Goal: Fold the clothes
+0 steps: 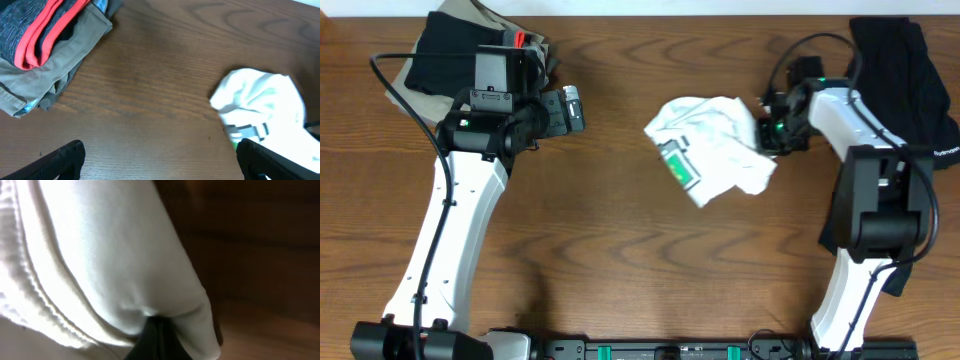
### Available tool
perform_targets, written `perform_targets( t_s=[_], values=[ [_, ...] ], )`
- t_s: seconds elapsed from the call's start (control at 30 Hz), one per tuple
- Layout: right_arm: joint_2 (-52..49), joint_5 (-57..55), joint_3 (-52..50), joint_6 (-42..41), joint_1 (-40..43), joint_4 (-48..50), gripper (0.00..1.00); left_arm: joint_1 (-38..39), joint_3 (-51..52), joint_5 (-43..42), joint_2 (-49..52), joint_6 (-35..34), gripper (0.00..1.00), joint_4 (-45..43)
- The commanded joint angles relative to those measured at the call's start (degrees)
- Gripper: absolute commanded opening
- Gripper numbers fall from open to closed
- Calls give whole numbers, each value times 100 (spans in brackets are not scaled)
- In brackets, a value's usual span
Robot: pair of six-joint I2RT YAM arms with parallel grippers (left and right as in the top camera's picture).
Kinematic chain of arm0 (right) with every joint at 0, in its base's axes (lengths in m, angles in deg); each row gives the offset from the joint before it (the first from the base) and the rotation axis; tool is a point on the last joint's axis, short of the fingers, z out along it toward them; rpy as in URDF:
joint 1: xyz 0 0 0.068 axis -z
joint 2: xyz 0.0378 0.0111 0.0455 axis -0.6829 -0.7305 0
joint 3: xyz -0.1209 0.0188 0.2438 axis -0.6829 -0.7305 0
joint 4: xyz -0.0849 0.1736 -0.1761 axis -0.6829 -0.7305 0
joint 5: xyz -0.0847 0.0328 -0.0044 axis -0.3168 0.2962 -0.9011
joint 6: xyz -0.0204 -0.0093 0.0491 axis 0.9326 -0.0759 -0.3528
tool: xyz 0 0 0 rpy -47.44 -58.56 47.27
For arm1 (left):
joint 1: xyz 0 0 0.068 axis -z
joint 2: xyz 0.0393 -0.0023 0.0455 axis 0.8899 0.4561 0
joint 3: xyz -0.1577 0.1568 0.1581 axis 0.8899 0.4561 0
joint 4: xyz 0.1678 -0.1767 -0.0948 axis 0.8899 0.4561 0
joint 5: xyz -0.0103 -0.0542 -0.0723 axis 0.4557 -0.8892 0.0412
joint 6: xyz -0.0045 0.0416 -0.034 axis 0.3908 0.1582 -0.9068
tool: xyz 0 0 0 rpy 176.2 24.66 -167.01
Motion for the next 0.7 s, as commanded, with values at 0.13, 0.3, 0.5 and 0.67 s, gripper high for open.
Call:
perform_targets(
  t_s=[0.13,0.3,0.5,0.67],
  values=[
    [-254,782,-142,-236,-1270,-192,1,-37,90,79,55,146,98,9],
    [-221,1027,785,-328,-1598,-597,1,-35,90,74,55,142,98,35],
    [-175,157,2459,-503,-1467,-1357,26,63,90,-140,61,131,98,291],
    [-175,-588,3381,-704,-951,-1541,50,553,94,-188,160,-234,98,238]
  ],
)
